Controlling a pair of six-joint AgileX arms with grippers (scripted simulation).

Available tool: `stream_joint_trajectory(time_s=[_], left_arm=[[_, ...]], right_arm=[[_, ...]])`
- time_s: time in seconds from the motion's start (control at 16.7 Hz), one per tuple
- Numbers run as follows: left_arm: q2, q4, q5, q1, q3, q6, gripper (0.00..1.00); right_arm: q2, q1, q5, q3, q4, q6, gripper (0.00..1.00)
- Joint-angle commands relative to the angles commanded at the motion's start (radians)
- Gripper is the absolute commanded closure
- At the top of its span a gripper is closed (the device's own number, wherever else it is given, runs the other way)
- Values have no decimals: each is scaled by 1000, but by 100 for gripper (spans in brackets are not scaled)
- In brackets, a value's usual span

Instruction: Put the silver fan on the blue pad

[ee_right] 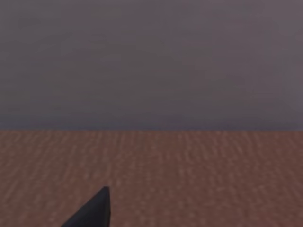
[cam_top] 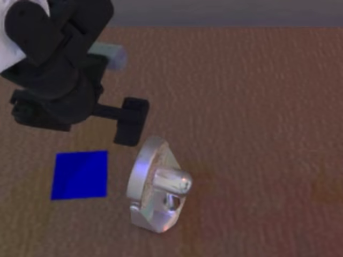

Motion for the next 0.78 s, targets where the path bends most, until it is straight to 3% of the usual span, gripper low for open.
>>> stream_joint_trajectory(time_s=[0.36,0.78], left_arm=[[340,-234,1,-125,334,-64,0],[384,-266,2,-140,389,-73,0]], right_arm=[[0,0,0,0,0,0,0],[0,0,0,0,0,0,0]])
